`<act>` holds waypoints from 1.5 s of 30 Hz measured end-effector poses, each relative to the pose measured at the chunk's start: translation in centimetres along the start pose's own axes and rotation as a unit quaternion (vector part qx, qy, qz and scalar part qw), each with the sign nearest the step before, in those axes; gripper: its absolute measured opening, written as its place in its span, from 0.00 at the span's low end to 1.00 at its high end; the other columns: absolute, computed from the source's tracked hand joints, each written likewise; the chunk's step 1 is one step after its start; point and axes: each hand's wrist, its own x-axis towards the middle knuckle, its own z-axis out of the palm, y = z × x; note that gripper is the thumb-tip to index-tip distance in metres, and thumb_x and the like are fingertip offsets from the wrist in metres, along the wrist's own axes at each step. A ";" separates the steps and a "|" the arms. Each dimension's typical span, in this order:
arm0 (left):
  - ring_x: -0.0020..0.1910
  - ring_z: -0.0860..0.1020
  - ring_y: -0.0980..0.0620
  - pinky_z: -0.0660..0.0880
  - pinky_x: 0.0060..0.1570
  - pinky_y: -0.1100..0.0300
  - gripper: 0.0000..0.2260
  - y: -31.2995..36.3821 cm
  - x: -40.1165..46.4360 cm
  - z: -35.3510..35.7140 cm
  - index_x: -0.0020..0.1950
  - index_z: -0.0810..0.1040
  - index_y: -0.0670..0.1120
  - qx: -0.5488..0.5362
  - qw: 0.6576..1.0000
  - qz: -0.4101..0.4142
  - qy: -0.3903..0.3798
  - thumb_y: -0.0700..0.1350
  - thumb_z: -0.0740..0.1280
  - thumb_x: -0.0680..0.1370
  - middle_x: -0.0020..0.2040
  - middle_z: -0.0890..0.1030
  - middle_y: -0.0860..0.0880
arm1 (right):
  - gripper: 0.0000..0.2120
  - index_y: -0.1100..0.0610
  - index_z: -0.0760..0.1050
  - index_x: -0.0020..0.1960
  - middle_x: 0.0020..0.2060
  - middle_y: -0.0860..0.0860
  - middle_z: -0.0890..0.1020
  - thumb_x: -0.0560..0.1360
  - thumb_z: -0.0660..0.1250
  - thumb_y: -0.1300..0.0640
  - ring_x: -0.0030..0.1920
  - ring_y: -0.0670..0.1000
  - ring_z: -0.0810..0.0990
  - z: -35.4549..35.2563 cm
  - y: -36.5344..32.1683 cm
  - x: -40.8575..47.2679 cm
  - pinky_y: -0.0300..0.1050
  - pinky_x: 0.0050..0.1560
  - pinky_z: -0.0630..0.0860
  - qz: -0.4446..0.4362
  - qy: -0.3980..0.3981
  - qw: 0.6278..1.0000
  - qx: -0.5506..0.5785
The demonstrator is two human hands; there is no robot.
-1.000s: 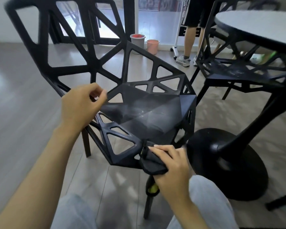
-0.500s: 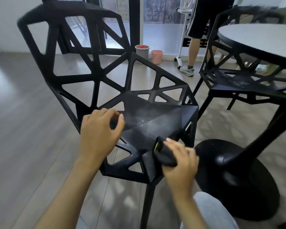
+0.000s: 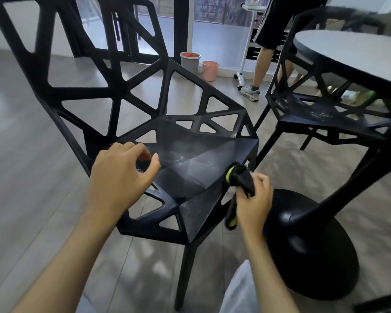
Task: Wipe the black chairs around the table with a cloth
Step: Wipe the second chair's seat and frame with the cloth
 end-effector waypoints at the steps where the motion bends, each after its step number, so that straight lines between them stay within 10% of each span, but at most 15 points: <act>1: 0.41 0.74 0.53 0.69 0.44 0.54 0.11 0.0 -0.1 0.1 0.40 0.79 0.50 0.001 1.000 0.001 0.000 0.54 0.68 0.80 0.38 0.79 0.55 | 0.17 0.59 0.82 0.59 0.55 0.50 0.77 0.71 0.72 0.65 0.55 0.54 0.75 -0.2 -0.5 -2.0 0.44 0.56 0.72 -0.027 0.003 1.000 0.002; 6: 0.41 0.74 0.54 0.69 0.43 0.55 0.12 0.0 -0.1 0.1 0.41 0.79 0.51 0.006 1.000 0.012 -0.010 0.55 0.67 0.81 0.39 0.80 0.55 | 0.18 0.57 0.82 0.59 0.55 0.49 0.76 0.71 0.73 0.69 0.55 0.54 0.76 -1.0 -0.1 -2.4 0.41 0.57 0.73 -0.091 -0.045 0.995 0.011; 13: 0.39 0.69 0.57 0.66 0.44 0.58 0.16 0.0 -0.2 0.5 0.43 0.80 0.54 0.054 0.994 0.076 -0.062 0.63 0.62 0.78 0.39 0.76 0.60 | 0.08 0.52 0.75 0.56 0.53 0.48 0.72 0.79 0.65 0.61 0.57 0.57 0.76 1.8 2.9 12.1 0.51 0.52 0.76 0.035 -0.072 0.992 -0.101; 21: 0.42 0.77 0.54 0.73 0.45 0.53 0.16 0.1 -0.2 0.1 0.43 0.79 0.54 0.016 0.997 0.054 -0.048 0.63 0.61 0.79 0.41 0.79 0.59 | 0.16 0.54 0.75 0.60 0.53 0.50 0.71 0.73 0.71 0.62 0.55 0.52 0.70 -0.5 1.5 3.9 0.47 0.49 0.69 -0.029 -0.069 0.992 -0.106; 32: 0.45 0.76 0.55 0.68 0.47 0.58 0.15 0.7 0.3 1.4 0.48 0.81 0.56 0.055 0.989 0.103 -0.089 0.64 0.61 0.79 0.43 0.80 0.60 | 0.13 0.52 0.74 0.64 0.60 0.58 0.74 0.81 0.59 0.60 0.61 0.66 0.73 5.1 4.3 21.8 0.58 0.57 0.73 0.040 -0.131 0.969 -0.206; 40: 0.43 0.74 0.57 0.65 0.45 0.60 0.15 0.8 0.4 1.1 0.46 0.80 0.56 0.051 0.992 0.084 -0.080 0.64 0.61 0.79 0.42 0.79 0.60 | 0.12 0.45 0.79 0.58 0.50 0.47 0.75 0.76 0.70 0.55 0.49 0.53 0.70 2.5 -1.2 10.5 0.46 0.44 0.67 -0.149 -0.163 0.954 -0.204; 45: 0.43 0.75 0.57 0.68 0.44 0.59 0.15 1.0 0.5 1.1 0.46 0.81 0.55 0.059 0.991 0.081 -0.091 0.63 0.61 0.79 0.42 0.79 0.60 | 0.17 0.47 0.73 0.67 0.58 0.54 0.75 0.79 0.66 0.53 0.59 0.62 0.74 4.9 0.2 17.3 0.53 0.52 0.74 -0.106 -0.221 0.930 -0.275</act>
